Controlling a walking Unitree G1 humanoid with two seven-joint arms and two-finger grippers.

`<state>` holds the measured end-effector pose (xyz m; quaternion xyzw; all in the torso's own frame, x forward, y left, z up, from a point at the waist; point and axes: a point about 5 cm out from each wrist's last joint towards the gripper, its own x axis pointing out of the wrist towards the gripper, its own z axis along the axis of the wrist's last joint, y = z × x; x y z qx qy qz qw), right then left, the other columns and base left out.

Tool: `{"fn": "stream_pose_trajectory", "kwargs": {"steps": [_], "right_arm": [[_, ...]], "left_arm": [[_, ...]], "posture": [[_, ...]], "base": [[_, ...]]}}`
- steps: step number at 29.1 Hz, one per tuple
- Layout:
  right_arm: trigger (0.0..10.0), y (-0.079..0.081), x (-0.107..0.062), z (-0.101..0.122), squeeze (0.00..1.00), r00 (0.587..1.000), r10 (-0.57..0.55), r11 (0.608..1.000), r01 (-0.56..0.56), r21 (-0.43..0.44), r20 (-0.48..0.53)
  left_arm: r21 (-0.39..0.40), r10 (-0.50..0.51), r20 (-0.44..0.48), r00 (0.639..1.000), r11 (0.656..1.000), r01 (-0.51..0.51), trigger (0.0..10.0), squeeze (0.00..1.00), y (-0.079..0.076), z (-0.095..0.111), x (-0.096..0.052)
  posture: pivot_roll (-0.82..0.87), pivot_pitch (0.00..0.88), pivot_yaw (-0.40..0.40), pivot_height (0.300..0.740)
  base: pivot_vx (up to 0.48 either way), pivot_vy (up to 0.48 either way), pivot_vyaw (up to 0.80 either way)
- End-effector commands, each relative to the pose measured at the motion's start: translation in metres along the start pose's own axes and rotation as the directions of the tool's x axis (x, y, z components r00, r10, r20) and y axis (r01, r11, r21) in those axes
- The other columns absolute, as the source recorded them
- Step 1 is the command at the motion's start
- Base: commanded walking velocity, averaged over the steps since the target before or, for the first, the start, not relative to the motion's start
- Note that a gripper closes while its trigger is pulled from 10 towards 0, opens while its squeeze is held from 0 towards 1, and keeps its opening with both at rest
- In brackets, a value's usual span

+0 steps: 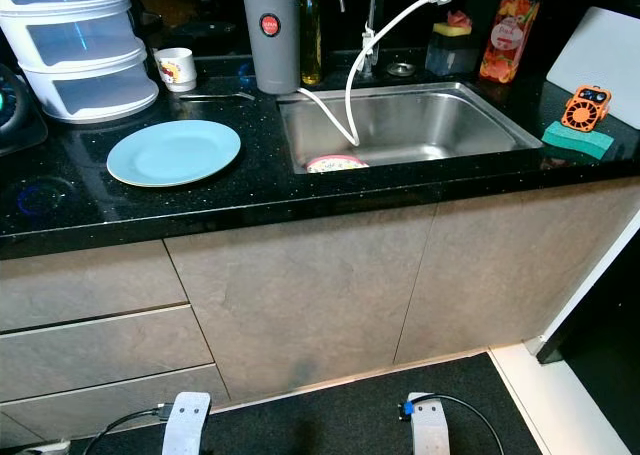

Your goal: Kitchen organization

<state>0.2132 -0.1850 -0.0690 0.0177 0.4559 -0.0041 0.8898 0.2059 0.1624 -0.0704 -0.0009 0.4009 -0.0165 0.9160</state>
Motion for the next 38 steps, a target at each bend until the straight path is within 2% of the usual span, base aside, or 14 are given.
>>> {"fn": "stream_pose_trajectory", "kwargs": {"steps": [1,5,8,10,12,19,23,29,32,38], "right_arm": [[10.0,0.000,0.000,-0.006,0.00,1.000,0.000,1.000,0.000,-0.010,-0.019],[10.0,0.000,-0.001,-0.007,0.00,1.000,0.002,1.000,-0.002,-0.017,-0.019],[10.0,-0.001,-0.001,-0.008,0.00,1.000,0.001,1.000,-0.001,-0.018,-0.017],[10.0,-0.002,-0.001,-0.006,0.00,1.000,-0.003,1.000,0.003,-0.017,-0.014],[10.0,-0.004,-0.001,-0.005,0.00,1.000,-0.006,1.000,0.005,-0.016,-0.012],[10.0,-0.001,0.000,-0.004,0.00,1.000,-0.004,1.000,0.004,-0.017,-0.005],[10.0,0.002,0.000,0.000,0.00,1.000,0.002,1.000,-0.002,0.006,0.025],[10.0,0.002,0.000,0.001,0.00,1.000,-0.005,1.000,0.005,-0.012,0.027],[10.0,-0.001,0.000,0.002,0.00,0.999,-0.018,1.000,0.018,0.007,0.041],[10.0,-0.005,-0.001,0.003,0.00,0.998,-0.035,0.999,0.035,0.002,0.053]], "left_arm": [[0.011,-0.012,-0.008,1.000,1.000,0.012,10.0,0.00,0.003,-0.005,-0.001],[0.083,-0.083,-0.026,0.996,0.993,0.085,10.0,0.00,0.003,-0.013,-0.004],[0.107,-0.093,-0.032,0.995,0.990,0.096,10.0,0.00,0.007,-0.016,-0.006],[0.057,-0.033,-0.023,0.999,0.998,0.034,10.0,0.00,0.017,-0.014,-0.006],[0.007,0.001,-0.011,1.000,1.000,-0.001,10.0,0.00,0.021,-0.012,-0.006],[-0.031,-0.012,0.012,1.000,0.999,0.012,10.0,0.00,0.011,-0.004,-0.002],[-0.050,-0.066,0.066,0.996,0.996,0.070,10.0,0.00,-0.004,0.010,0.002],[-0.097,-0.048,0.077,0.996,0.994,0.055,10.0,0.00,-0.004,0.013,0.003],[-0.131,-0.027,0.073,0.997,0.991,0.036,10.0,0.00,-0.002,0.012,0.003],[-0.142,-0.021,0.077,0.997,0.989,0.032,10.0,0.00,-0.001,0.013,0.003]], "posture": [[-0.04,0.079,-0.032,0.740],[-0.05,0.078,-0.032,0.740],[-0.05,0.078,-0.032,0.740],[-0.05,0.090,-0.030,0.740],[-0.05,0.094,-0.032,0.740],[-0.05,0.098,-0.023,0.740],[-0.05,0.098,-0.015,0.740],[-0.05,0.110,-0.015,0.740],[-0.04,0.105,-0.013,0.740],[-0.03,0.111,-0.026,0.740]], "base": [[0.000,0.000,0.00],[0.000,0.000,0.00],[0.000,0.000,0.00],[0.000,0.000,0.00],[0.000,0.000,0.00],[0.000,0.000,0.00],[0.000,0.000,0.00],[0.000,0.000,0.00],[0.000,0.000,0.00],[0.000,0.000,0.00]]}}
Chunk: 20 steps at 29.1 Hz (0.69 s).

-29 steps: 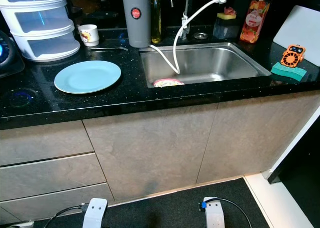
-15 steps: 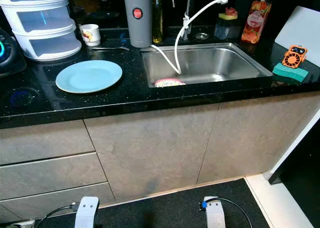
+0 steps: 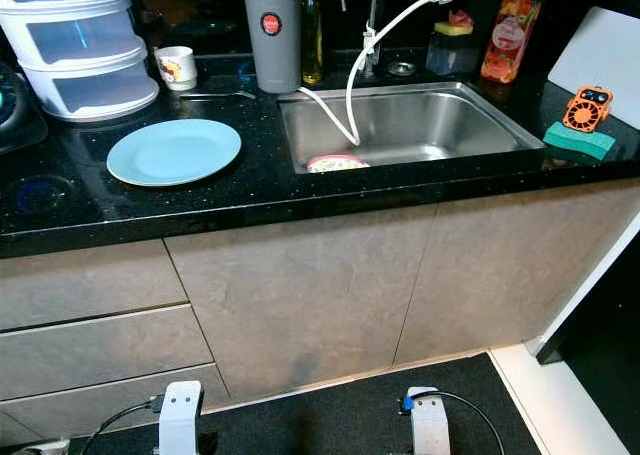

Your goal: Kitchen organization

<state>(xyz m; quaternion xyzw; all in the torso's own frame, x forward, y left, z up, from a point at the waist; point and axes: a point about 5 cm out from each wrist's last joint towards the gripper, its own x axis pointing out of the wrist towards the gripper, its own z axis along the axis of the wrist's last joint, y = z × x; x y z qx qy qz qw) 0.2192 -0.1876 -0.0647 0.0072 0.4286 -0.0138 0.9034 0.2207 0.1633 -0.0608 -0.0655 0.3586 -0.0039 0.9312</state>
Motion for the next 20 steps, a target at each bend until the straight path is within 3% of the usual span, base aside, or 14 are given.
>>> {"fn": "stream_pose_trajectory", "kwargs": {"steps": [1,20], "right_arm": [[10.0,-0.0030,-0.0009,-0.0041,0.00,1.000,-0.015,1.000,0.015,0.005,-0.006],[10.0,-0.0011,-0.0005,-0.0031,0.00,1.000,-0.009,1.000,0.009,-0.007,-0.003]], "left_arm": [[-0.018,0.004,-0.013,1.000,1.000,-0.004,10.0,0.00,-0.0019,-0.0033,-0.0002],[-0.020,0.003,0.004,1.000,1.000,-0.002,10.0,0.00,-0.0041,0.0023,0.0017]], "posture": [[-0.03,0.111,-0.026,0.740],[-0.04,0.105,-0.037,0.740]], "base": [[0.000,0.000,0.00],[0.000,0.000,0.00]]}}
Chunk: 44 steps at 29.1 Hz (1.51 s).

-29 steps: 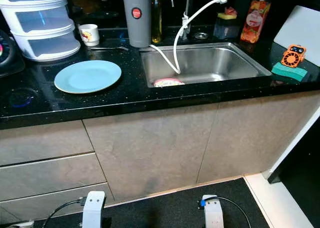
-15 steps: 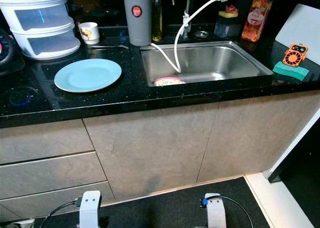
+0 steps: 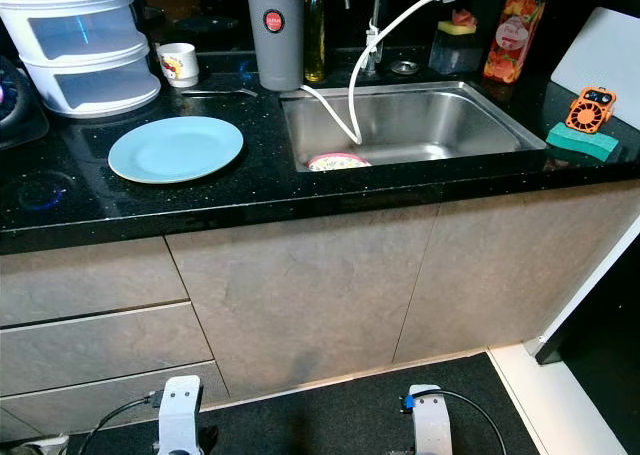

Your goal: Kitchen organization

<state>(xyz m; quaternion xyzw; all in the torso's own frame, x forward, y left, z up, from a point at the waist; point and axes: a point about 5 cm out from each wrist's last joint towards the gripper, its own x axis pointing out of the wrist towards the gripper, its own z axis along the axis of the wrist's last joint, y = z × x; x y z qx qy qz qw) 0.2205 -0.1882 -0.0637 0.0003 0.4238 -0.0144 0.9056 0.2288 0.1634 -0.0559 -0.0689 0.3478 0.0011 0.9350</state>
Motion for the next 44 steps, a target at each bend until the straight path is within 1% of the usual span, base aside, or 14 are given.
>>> {"fn": "stream_pose_trajectory", "kwargs": {"steps": [1,11,13,16,20,23,24,25,27,28,29,34,39,44], "right_arm": [[10.0,-0.001,-0.001,-0.005,0.00,1.000,-0.002,1.000,0.002,0.005,-0.014],[10.0,-0.002,-0.001,-0.004,0.00,1.000,-0.005,1.000,0.005,0.007,-0.010],[10.0,0.000,0.001,0.010,0.00,0.999,0.012,1.000,-0.013,0.025,0.049],[10.0,0.012,0.002,0.053,0.00,0.968,0.085,0.995,-0.094,0.026,0.235],[10.0,0.018,-0.011,0.130,0.00,0.848,0.115,0.972,-0.205,0.119,0.517],[10.0,0.018,-0.011,0.130,0.00,0.848,0.115,0.972,-0.205,0.119,0.517],[10.0,0.019,-0.016,0.147,0.00,0.813,0.123,0.964,-0.235,0.128,0.570],[10.0,0.019,-0.016,0.147,0.00,0.813,0.123,0.964,-0.235,0.128,0.570],[10.0,0.024,-0.040,0.199,0.00,0.683,0.151,0.948,-0.304,0.091,0.715],[10.0,0.024,-0.040,0.199,0.00,0.683,0.151,0.948,-0.304,0.091,0.715],[10.0,0.026,-0.052,0.219,0.00,0.621,0.163,0.944,-0.325,0.062,0.767],[10.0,0.033,-0.098,0.275,0.00,0.406,0.204,0.924,-0.381,-0.038,0.891],[10.0,0.035,-0.120,0.293,0.00,0.321,0.198,0.910,-0.411,-0.052,0.926],[10.0,0.037,-0.124,0.295,0.00,0.321,0.216,0.904,-0.423,-0.064,0.922]], "left_arm": [[-0.008,-0.003,-0.021,1.000,1.000,0.003,10.0,0.00,-0.003,-0.007,-0.001],[-0.018,0.011,-0.015,1.000,1.000,-0.011,10.0,0.00,-0.001,-0.005,-0.001],[0.046,0.019,0.026,0.999,0.999,-0.021,10.0,0.00,-0.002,0.006,0.002],[0.063,0.003,0.194,0.981,0.998,-0.015,10.0,0.00,-0.007,0.044,0.005],[0.043,-0.014,0.496,0.868,0.999,-0.008,10.0,0.00,-0.012,0.119,-0.005],[0.043,-0.014,0.496,0.868,0.999,-0.008,10.0,0.00,-0.012,0.119,-0.005],[0.041,-0.021,0.548,0.836,0.999,-0.002,10.0,0.00,-0.014,0.135,-0.009],[0.041,-0.021,0.548,0.836,0.999,-0.002,10.0,0.00,-0.014,0.135,-0.009],[0.085,-0.067,0.687,0.723,0.996,0.012,10.0,0.00,-0.022,0.182,-0.028],[0.085,-0.067,0.687,0.723,0.996,0.012,10.0,0.00,-0.022,0.182,-0.028],[0.107,-0.087,0.738,0.670,0.994,0.012,10.0,0.00,-0.025,0.201,-0.038],[0.176,-0.149,0.851,0.504,0.984,-0.007,10.0,0.00,-0.036,0.248,-0.073],[0.203,-0.173,0.879,0.444,0.979,-0.019,10.0,0.00,-0.042,0.262,-0.092],[0.195,-0.159,0.879,0.449,0.980,-0.034,10.0,0.00,-0.040,0.264,-0.097]], "posture": [[-0.04,0.105,-0.037,0.740],[-0.05,0.100,-0.034,0.740],[-0.06,0.110,-0.036,0.740],[-0.06,0.117,-0.030,0.740],[-0.06,0.123,-0.024,0.740],[-0.06,0.123,-0.024,0.740],[-0.06,0.122,-0.024,0.740],[-0.06,0.122,-0.024,0.740],[-0.06,0.115,-0.025,0.740],[-0.06,0.115,-0.025,0.740],[-0.06,0.112,-0.024,0.740],[-0.06,0.108,-0.025,0.740],[-0.05,0.100,-0.028,0.740],[-0.05,0.094,-0.028,0.740]], "base": [[0.000,0.000,0.00],[0.000,0.000,0.00],[0.000,0.000,0.00],[0.000,0.000,0.00],[0.000,0.000,0.00],[0.000,0.000,0.00],[0.000,0.000,0.00],[0.000,0.000,0.00],[0.000,0.000,0.00],[0.000,0.000,0.00],[0.000,0.000,0.00],[0.000,0.000,0.00],[0.000,0.000,0.00],[0.000,0.000,0.00]]}}
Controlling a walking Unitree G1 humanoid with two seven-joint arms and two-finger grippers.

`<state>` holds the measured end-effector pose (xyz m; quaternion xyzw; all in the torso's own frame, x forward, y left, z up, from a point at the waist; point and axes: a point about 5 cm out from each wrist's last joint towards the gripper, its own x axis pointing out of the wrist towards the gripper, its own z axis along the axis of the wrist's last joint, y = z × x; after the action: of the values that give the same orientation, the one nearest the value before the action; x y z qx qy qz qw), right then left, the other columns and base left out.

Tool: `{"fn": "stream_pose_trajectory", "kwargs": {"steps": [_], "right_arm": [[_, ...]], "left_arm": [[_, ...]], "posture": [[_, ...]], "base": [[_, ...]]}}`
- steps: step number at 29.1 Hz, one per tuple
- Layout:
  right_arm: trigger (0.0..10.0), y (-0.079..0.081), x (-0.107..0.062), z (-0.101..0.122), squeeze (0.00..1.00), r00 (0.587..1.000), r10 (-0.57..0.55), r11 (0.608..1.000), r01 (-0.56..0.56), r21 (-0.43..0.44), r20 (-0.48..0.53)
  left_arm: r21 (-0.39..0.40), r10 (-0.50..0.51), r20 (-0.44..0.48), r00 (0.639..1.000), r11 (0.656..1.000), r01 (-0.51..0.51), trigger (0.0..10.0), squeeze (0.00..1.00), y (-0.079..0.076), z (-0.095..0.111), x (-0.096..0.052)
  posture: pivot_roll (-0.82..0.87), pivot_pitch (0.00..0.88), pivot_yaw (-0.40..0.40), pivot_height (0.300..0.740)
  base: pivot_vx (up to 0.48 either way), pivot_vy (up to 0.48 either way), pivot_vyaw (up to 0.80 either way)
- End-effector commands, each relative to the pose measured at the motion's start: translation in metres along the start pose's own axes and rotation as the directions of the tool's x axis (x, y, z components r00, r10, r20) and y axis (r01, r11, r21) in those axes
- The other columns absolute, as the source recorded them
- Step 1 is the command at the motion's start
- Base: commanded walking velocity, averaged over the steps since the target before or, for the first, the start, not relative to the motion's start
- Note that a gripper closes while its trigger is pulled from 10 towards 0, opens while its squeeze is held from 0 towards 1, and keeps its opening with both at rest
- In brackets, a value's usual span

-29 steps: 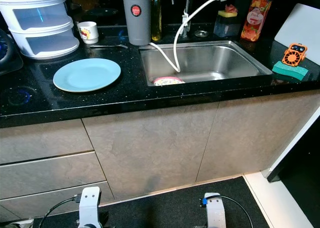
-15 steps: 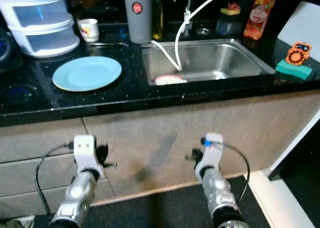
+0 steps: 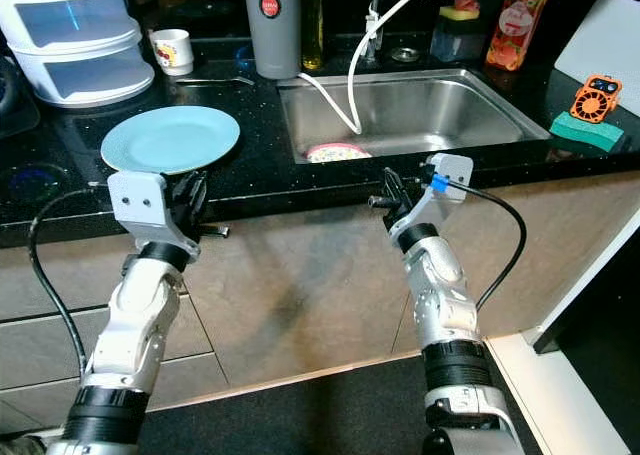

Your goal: Kitchen organization

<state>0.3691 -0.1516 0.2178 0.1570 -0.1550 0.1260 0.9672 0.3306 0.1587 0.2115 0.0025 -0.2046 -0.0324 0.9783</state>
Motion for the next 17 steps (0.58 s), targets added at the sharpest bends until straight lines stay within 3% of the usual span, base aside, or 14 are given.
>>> {"fn": "stream_pose_trajectory", "kwargs": {"steps": [1,6,17], "right_arm": [[10.0,0.003,0.001,0.002,0.00,1.000,0.013,1.000,-0.013,-0.008,-0.017],[10.0,0.011,-0.001,0.003,0.00,0.997,0.046,0.998,-0.049,-0.035,-0.058],[10.0,0.013,-0.001,0.003,0.00,0.995,0.044,0.998,-0.048,-0.038,-0.085]], "left_arm": [[0.041,0.009,-0.030,1.000,0.999,-0.008,10.0,0.00,0.006,0.001,-0.002],[0.086,0.060,-0.059,0.996,0.995,-0.055,10.0,0.00,0.017,0.008,-0.001],[0.068,0.057,-0.076,0.995,0.996,-0.052,10.0,0.00,0.015,0.014,0.001]], "posture": [[-0.05,0.090,-0.029,0.740],[-0.05,0.084,-0.030,0.740],[-0.05,0.085,-0.030,0.740]], "base": [[0.000,0.000,0.00],[0.000,0.000,0.00],[0.000,0.000,0.00]]}}
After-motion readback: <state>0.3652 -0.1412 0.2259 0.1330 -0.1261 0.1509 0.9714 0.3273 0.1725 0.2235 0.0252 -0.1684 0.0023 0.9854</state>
